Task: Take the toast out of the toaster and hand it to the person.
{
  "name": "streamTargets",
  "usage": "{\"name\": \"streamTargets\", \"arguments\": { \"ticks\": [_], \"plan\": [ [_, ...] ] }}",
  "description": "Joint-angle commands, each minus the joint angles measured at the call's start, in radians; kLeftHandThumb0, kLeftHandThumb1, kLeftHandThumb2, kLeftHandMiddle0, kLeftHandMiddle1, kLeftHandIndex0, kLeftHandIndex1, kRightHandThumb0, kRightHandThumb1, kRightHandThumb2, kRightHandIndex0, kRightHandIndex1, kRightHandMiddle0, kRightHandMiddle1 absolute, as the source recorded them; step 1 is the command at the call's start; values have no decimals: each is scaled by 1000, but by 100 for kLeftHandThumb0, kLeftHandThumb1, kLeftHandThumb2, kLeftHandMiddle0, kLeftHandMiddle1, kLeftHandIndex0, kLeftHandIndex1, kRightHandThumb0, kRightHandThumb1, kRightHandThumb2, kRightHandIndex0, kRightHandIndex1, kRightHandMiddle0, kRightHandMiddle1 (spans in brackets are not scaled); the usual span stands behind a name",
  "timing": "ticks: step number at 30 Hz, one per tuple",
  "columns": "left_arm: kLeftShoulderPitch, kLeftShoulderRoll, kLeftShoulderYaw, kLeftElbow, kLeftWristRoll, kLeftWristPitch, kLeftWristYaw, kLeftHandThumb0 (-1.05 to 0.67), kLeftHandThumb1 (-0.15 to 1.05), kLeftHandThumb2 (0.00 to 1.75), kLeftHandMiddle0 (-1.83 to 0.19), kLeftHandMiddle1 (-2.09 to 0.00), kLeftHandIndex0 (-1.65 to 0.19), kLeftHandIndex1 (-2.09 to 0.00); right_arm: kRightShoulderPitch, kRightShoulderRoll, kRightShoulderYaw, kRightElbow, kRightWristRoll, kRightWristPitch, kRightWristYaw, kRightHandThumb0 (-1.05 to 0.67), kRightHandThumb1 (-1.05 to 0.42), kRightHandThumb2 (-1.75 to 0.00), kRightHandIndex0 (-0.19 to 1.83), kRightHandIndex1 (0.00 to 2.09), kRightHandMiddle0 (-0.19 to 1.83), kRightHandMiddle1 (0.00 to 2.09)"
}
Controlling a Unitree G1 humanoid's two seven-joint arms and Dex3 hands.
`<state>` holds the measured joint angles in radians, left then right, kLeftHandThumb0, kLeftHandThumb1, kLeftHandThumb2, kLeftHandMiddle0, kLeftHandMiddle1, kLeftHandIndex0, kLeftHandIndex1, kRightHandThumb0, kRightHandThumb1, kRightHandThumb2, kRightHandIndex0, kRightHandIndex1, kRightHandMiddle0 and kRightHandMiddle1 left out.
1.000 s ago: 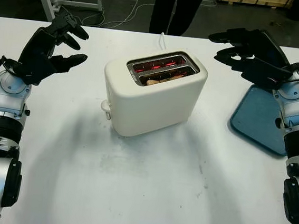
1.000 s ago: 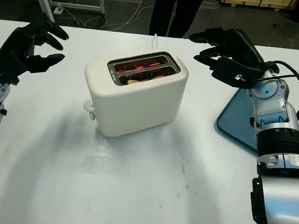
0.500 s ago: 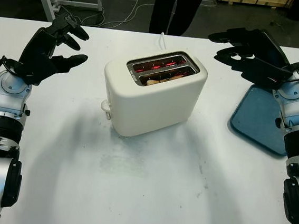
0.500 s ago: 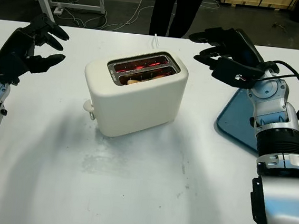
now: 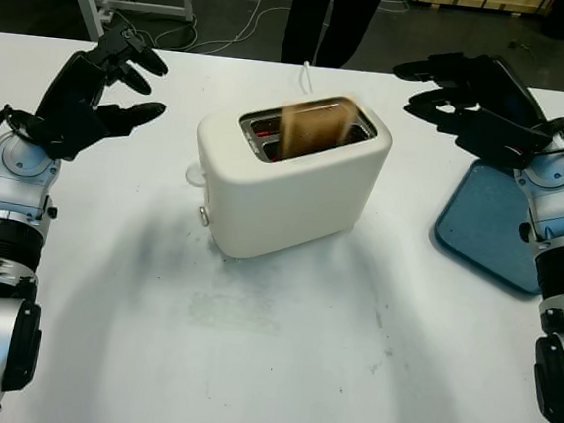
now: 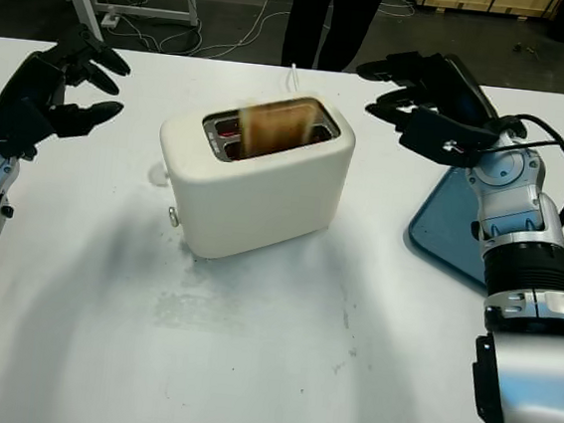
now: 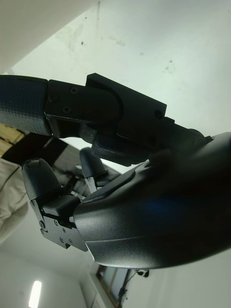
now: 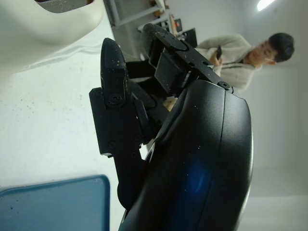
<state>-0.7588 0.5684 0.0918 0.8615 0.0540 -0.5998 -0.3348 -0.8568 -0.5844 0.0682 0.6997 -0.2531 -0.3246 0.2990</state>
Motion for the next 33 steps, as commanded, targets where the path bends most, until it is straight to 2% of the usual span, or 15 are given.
{"name": "streamTargets", "arguments": {
  "ticks": [1,9,13,16,19,22,26,33],
  "plan": [
    [-13,1,-1,-4,1,-8,4,-105,92,27,-6,-164,-10,-150,-9,1,-5,-4,10,-17,3,-39,-92,-24,94,1,77,0],
    [-11,0,-1,-7,0,-5,5,-105,92,26,-6,-164,-10,-150,-12,1,-6,2,13,-28,3,-39,-92,-24,94,1,77,0],
    [-12,4,-4,-4,6,-11,5,-105,92,28,-5,-165,-8,-151,-23,11,-23,-20,37,15,9,-41,-92,-11,91,0,76,0],
    [-9,2,0,-7,-1,-6,3,-105,92,27,-5,-165,-8,-151,-38,11,-36,-51,62,34,30,-37,-87,-2,80,0,71,0],
    [-10,3,1,-3,-4,-8,-2,-105,92,26,-5,-165,-10,-151,-63,6,-42,-112,75,58,52,-44,-79,0,79,1,73,1],
    [-10,2,2,-5,-7,-4,-3,-105,92,26,-6,-164,-10,-151,-110,6,-35,-136,89,65,94,-39,-71,0,81,1,74,2],
    [-9,0,3,-8,-8,-2,-2,-105,92,25,-7,-164,-11,-150,-190,-2,13,-116,33,22,115,-52,-69,-1,88,5,80,4],
    [-7,8,-3,-4,10,-16,14,-105,92,28,-6,-164,-9,-150,-288,10,117,-40,-84,-68,126,-77,-80,-3,95,10,84,5]
  ]
}}
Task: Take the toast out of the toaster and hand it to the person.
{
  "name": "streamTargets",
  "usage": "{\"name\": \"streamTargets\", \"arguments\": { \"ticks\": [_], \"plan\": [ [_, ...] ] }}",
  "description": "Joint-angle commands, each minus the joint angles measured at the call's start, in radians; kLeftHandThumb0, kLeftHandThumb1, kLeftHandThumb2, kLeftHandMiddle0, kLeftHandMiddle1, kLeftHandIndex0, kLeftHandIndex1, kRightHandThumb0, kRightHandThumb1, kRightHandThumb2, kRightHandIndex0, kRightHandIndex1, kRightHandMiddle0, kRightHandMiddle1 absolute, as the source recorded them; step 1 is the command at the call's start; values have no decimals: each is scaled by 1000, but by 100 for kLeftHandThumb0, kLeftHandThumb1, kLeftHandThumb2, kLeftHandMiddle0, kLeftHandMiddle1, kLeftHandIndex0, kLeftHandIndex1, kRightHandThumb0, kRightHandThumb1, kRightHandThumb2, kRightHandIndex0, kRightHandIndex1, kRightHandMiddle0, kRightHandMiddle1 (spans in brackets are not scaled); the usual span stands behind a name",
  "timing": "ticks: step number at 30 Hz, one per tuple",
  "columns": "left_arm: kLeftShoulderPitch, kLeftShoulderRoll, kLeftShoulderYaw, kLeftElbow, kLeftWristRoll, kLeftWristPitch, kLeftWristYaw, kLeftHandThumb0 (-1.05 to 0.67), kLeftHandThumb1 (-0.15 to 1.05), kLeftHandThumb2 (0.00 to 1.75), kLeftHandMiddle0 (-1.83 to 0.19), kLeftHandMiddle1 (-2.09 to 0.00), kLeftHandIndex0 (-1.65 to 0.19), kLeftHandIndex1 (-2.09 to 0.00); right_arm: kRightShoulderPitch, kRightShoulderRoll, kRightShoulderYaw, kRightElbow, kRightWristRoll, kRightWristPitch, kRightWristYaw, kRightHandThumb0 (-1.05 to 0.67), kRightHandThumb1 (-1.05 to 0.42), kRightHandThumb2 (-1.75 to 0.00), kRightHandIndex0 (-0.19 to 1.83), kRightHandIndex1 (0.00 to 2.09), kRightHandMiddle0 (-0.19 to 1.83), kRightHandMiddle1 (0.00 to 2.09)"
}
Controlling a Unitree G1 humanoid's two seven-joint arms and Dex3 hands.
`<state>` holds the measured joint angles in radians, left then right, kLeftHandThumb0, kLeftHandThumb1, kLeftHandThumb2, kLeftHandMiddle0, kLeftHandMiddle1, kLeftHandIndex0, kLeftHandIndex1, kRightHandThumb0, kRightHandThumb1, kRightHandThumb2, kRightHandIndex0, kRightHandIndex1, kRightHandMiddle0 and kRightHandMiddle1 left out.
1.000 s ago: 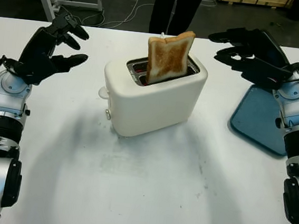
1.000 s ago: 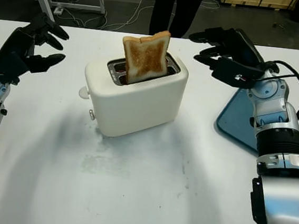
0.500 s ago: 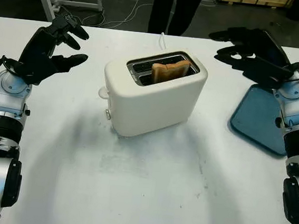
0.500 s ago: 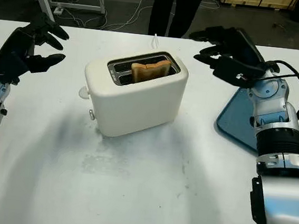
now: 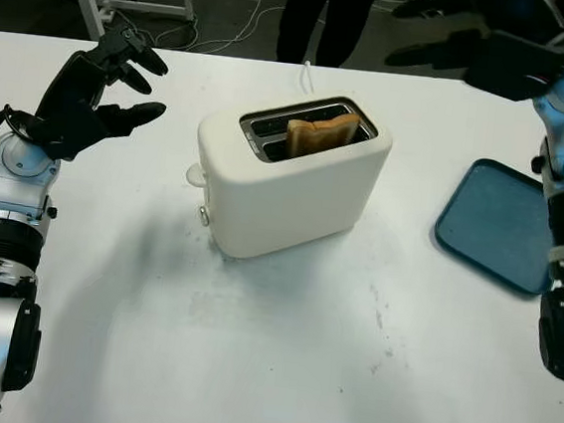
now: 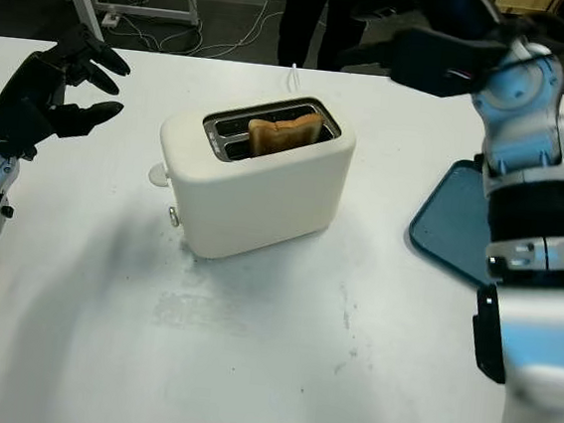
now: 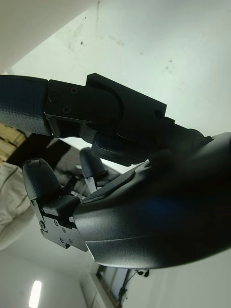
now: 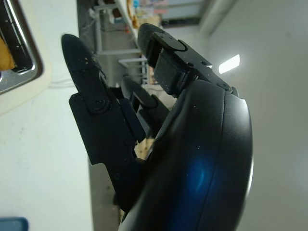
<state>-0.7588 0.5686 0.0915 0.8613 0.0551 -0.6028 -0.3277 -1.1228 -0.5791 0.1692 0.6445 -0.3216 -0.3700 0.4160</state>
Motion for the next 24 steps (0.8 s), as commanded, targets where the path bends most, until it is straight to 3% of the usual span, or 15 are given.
{"name": "streamTargets", "arguments": {
  "ticks": [1,5,12,24],
  "plan": [
    [-7,8,-2,-2,7,-14,5,-105,92,28,-6,-164,-9,-150,-26,11,27,14,-23,-20,15,-77,-81,-3,94,10,84,5],
    [-9,7,1,7,0,-21,0,-105,92,28,-6,-163,-9,-150,-39,24,83,11,-86,-38,10,-68,-84,-2,97,12,88,6],
    [-6,12,-6,6,18,-31,16,-105,92,31,-4,-164,-7,-151,-69,46,163,59,-206,-94,-48,-70,-92,-4,105,17,92,6],
    [-6,12,-10,0,27,-27,24,-105,92,31,-4,-165,-5,-153,-128,85,219,174,-233,-176,-33,-92,-86,0,99,20,90,4]
  ]
}}
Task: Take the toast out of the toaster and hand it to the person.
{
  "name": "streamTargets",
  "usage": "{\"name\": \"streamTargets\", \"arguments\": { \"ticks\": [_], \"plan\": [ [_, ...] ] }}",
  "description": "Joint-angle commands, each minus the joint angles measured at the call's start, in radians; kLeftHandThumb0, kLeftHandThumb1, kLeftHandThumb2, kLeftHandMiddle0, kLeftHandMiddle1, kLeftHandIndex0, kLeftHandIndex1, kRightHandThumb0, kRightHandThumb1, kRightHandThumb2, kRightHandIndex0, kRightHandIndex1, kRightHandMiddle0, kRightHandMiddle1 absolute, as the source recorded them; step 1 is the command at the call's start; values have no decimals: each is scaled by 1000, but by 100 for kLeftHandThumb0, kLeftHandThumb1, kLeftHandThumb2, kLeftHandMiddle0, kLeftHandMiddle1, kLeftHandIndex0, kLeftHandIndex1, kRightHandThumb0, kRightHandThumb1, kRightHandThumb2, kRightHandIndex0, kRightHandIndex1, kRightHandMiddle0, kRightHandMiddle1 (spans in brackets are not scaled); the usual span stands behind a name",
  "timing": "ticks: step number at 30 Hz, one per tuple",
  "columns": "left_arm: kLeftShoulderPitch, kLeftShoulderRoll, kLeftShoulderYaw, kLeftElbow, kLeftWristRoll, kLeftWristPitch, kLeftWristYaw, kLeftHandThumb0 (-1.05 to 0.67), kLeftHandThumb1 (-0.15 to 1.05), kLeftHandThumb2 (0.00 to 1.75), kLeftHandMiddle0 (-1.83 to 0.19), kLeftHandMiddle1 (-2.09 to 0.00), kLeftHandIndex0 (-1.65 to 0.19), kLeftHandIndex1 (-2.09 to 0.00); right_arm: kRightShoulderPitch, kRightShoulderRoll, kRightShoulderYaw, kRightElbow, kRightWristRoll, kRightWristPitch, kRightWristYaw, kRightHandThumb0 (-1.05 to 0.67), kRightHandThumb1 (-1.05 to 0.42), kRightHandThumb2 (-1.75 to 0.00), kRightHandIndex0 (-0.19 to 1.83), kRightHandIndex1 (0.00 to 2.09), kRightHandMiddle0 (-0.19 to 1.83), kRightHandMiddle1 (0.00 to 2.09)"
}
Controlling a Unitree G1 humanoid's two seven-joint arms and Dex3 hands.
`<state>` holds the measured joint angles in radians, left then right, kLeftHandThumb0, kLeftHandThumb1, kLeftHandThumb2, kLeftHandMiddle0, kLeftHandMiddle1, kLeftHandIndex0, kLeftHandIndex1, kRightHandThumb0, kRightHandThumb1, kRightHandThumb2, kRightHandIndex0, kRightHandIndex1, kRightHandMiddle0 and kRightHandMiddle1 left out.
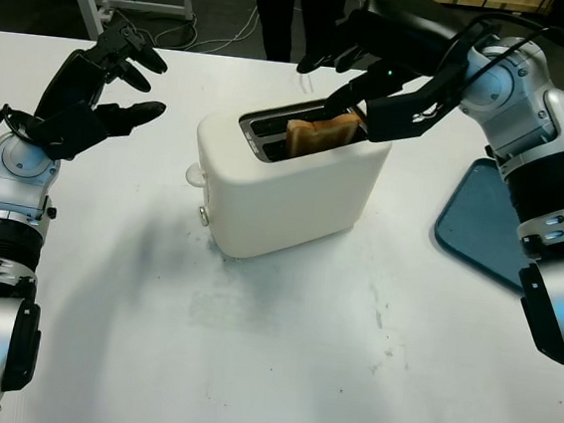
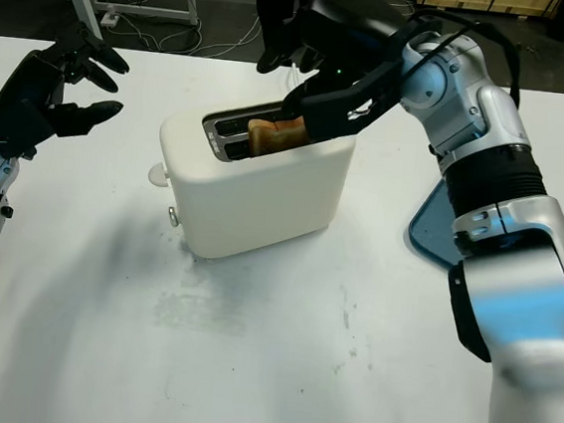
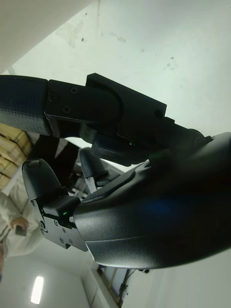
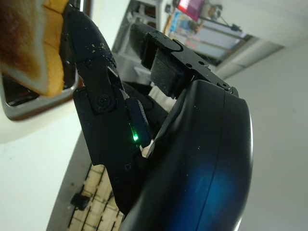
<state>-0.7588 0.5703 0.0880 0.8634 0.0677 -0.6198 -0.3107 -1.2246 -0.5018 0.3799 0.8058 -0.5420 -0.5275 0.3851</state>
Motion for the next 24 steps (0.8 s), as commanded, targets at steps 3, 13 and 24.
{"name": "streamTargets", "arguments": {
  "ticks": [3,13,24],
  "plan": [
    [-5,7,-3,-7,8,-3,5,-105,92,30,-4,-167,-6,-155,-35,14,20,32,-16,-23,15,-92,-84,0,95,21,91,4],
    [-11,4,1,2,2,-9,-3,-105,92,29,-5,-166,-7,-154,-51,12,40,69,-32,-48,49,-105,-85,0,90,29,88,1],
    [-8,-4,11,-8,-18,12,-22,-105,92,25,-7,-163,-12,-148,-38,25,58,104,-43,-61,45,-105,-82,0,76,67,89,1]
  ]
}}
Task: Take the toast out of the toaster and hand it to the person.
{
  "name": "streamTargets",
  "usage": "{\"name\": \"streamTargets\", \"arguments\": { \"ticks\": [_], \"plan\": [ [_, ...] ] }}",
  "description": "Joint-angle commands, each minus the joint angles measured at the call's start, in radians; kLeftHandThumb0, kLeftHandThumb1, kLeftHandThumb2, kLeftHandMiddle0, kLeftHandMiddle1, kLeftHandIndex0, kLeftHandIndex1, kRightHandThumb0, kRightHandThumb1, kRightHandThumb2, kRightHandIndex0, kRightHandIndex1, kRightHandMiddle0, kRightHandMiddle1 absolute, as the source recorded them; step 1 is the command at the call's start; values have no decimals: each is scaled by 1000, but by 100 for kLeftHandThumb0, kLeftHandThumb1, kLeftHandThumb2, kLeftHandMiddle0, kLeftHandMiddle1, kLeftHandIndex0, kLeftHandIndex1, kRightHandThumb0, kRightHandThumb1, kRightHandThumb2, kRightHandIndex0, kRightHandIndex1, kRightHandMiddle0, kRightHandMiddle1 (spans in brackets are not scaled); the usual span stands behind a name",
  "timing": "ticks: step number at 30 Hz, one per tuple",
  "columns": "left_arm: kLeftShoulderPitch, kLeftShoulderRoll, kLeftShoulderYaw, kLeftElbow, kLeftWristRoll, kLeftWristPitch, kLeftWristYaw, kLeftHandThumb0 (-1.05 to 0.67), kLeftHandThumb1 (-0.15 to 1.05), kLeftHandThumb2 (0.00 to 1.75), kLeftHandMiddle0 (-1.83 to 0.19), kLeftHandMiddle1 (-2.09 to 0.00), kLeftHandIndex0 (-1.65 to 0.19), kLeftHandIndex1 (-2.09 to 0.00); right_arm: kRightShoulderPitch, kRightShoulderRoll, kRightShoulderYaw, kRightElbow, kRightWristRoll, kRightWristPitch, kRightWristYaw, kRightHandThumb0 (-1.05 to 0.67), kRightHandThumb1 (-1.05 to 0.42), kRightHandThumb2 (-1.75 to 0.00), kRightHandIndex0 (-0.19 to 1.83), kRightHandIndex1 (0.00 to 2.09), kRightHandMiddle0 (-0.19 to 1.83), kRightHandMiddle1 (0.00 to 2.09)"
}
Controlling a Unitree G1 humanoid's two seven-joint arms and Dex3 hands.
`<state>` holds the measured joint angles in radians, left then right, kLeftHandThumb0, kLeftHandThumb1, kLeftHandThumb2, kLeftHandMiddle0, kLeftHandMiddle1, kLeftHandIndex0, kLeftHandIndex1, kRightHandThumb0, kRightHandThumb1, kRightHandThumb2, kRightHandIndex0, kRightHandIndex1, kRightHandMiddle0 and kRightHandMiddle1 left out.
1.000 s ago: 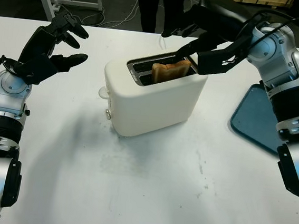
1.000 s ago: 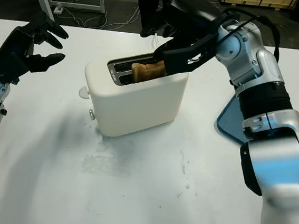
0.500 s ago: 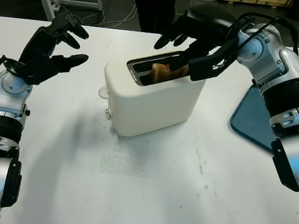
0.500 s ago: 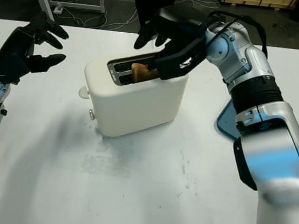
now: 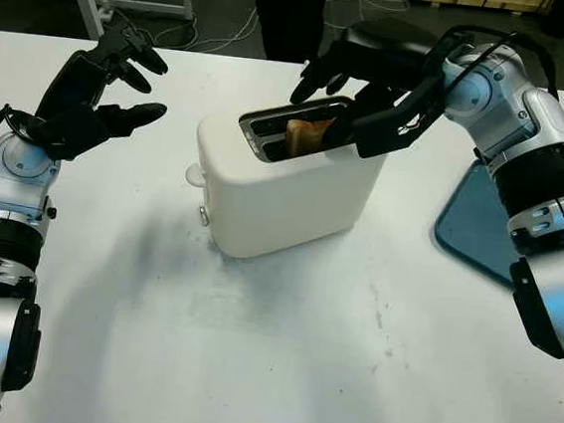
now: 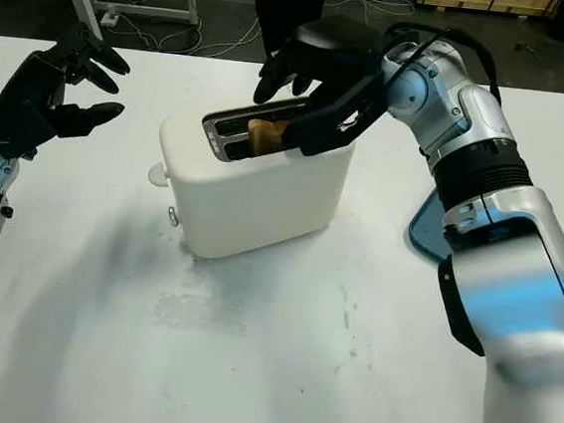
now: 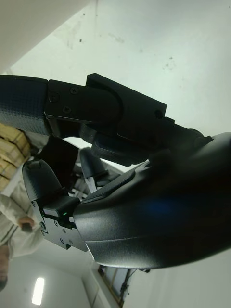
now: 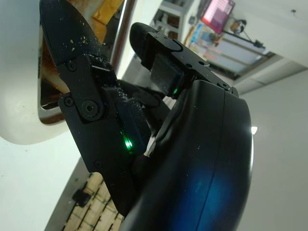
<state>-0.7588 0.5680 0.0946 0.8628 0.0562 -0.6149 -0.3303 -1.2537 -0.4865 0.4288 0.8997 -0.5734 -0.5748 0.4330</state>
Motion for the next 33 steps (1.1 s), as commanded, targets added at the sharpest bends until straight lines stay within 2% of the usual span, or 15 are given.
{"name": "streamTargets", "arguments": {
  "ticks": [1,8,15,19,21,24,26,29,33],
  "plan": [
    [-8,0,3,-8,-6,5,-1,-105,92,25,-7,-163,-11,-148,-8,11,15,13,-19,-14,-6,-104,-82,0,74,67,89,1],
    [-7,1,1,0,-7,-4,0,-105,92,27,-5,-164,-9,-150,4,18,63,47,-75,-47,-88,-95,-80,0,67,70,91,2],
    [-3,-2,3,-4,-5,-7,10,-105,92,25,-7,-163,-10,-149,17,24,101,74,-110,-69,-153,-74,-77,0,68,78,95,4],
    [-4,0,0,-3,1,-3,14,-105,92,27,-6,-163,-10,-149,14,17,125,87,-126,-115,-177,-61,-76,0,73,93,110,11],
    [-3,1,0,-5,0,-3,14,-105,92,27,-6,-163,-10,-149,7,5,149,81,-161,-145,-204,-54,-80,0,76,103,120,25],
    [-1,2,1,-8,-3,0,12,-105,92,26,-6,-163,-10,-149,6,-5,166,76,-176,-174,-213,-43,-83,0,81,116,98,82],
    [-1,5,-1,-6,4,-7,15,-105,92,27,-6,-163,-9,-149,11,-11,166,72,-169,-189,-200,-41,-83,0,84,121,90,93],
    [-2,6,-1,-4,5,-9,16,-105,92,28,-5,-163,-9,-150,16,-17,168,64,-163,-200,-174,-40,-84,0,86,115,93,75],
    [-4,6,-2,-2,3,-10,14,-105,92,29,-5,-164,-8,-150,20,-21,183,46,-174,-173,-116,-40,-87,-1,88,118,95,67]
  ]
}}
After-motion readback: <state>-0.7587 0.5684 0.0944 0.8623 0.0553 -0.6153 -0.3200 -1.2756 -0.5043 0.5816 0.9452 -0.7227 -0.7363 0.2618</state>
